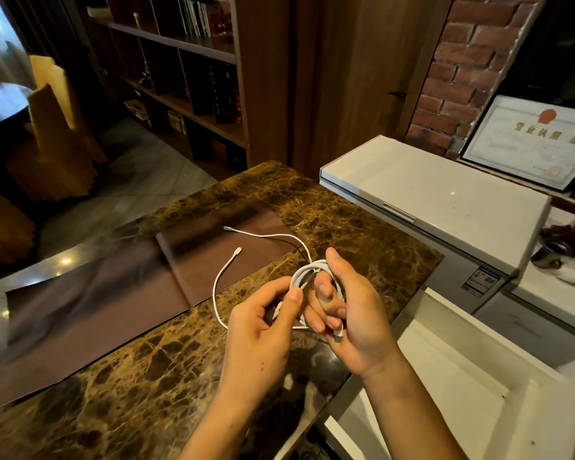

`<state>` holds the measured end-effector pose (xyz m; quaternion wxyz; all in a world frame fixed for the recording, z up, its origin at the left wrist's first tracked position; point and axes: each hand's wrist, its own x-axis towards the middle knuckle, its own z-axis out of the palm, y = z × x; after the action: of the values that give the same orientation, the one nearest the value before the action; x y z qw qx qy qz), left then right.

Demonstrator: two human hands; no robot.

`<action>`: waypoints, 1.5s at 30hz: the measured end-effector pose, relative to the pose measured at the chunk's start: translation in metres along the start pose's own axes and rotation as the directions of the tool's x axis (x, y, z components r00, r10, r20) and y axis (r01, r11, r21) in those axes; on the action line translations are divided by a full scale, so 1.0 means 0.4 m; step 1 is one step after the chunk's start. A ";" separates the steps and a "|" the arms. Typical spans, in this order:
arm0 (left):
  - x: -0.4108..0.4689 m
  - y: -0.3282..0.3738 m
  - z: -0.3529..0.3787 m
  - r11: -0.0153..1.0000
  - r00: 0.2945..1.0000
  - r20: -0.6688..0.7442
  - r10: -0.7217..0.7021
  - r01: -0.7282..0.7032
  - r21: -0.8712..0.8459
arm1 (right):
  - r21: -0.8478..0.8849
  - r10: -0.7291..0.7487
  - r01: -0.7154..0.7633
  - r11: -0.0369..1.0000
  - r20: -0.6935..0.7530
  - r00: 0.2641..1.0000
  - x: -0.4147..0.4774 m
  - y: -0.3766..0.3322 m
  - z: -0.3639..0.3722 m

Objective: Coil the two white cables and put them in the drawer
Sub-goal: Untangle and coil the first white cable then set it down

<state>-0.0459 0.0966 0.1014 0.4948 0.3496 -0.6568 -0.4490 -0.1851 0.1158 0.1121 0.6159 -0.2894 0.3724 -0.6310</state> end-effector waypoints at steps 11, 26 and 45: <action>-0.002 -0.015 -0.045 0.996 0.984 0.172 -0.048 0.033 0.088 | -0.065 -0.012 0.003 0.998 -0.149 0.989 0.003 -0.002 -0.009; 0.024 -0.052 -0.066 0.670 0.807 0.234 -0.542 0.583 -0.459 | -0.089 0.068 -0.072 0.993 -0.053 0.996 0.001 0.015 0.031; -0.016 -0.036 -0.043 0.755 0.855 0.276 -0.440 0.518 -0.402 | -0.261 -0.006 -0.082 0.962 -0.318 0.948 0.003 0.027 0.003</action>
<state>-0.0277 0.0930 0.0878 0.3753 0.3401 -0.4570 -0.7312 -0.1783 0.1150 0.1037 0.5152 -0.2593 0.5544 -0.6001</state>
